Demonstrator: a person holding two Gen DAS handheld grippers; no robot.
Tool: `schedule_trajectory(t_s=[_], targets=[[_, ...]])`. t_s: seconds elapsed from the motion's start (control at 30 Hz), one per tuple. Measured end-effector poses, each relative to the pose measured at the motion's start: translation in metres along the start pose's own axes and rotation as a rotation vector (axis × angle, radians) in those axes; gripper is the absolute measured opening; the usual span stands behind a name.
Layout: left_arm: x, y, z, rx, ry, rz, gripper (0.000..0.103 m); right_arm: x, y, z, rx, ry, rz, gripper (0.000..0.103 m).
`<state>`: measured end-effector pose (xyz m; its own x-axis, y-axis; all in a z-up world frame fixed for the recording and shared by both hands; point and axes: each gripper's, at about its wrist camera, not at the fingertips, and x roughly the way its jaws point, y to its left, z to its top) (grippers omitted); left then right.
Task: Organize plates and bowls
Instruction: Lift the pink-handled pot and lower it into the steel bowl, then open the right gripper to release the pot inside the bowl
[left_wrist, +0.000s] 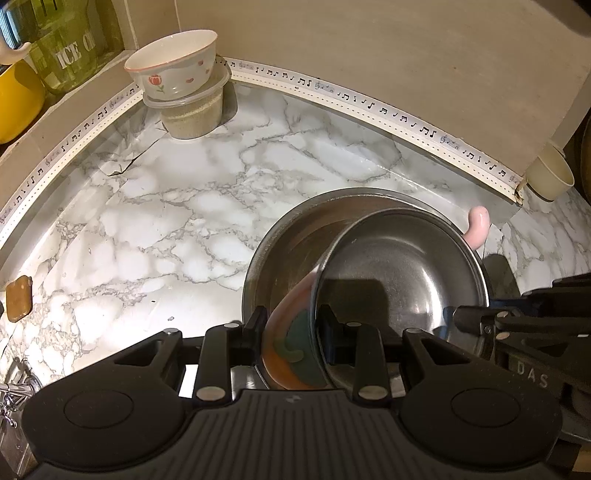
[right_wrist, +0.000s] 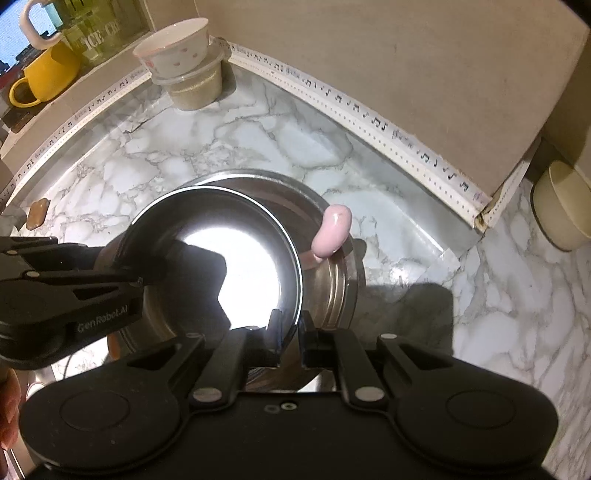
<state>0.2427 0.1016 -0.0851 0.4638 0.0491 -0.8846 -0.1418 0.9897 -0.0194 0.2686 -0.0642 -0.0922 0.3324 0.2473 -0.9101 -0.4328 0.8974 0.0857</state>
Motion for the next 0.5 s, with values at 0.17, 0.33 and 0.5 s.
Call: schedule_trajectory(t_s=[0.17, 0.33, 0.5], targets=[[0.000, 0.000, 0.000, -0.001, -0.004, 0.000, 0.029, -0.001, 0.001, -0.002, 0.002, -0.007, 0.008, 0.017], [-0.001, 0.002, 0.001, -0.009, -0.005, -0.005, 0.029, -0.004, -0.001, -0.002, 0.016, -0.016, 0.018, 0.020], [-0.005, 0.003, 0.002, -0.001, -0.020, 0.024, 0.030, -0.011, -0.004, -0.002, 0.029, -0.041, 0.040, 0.027]])
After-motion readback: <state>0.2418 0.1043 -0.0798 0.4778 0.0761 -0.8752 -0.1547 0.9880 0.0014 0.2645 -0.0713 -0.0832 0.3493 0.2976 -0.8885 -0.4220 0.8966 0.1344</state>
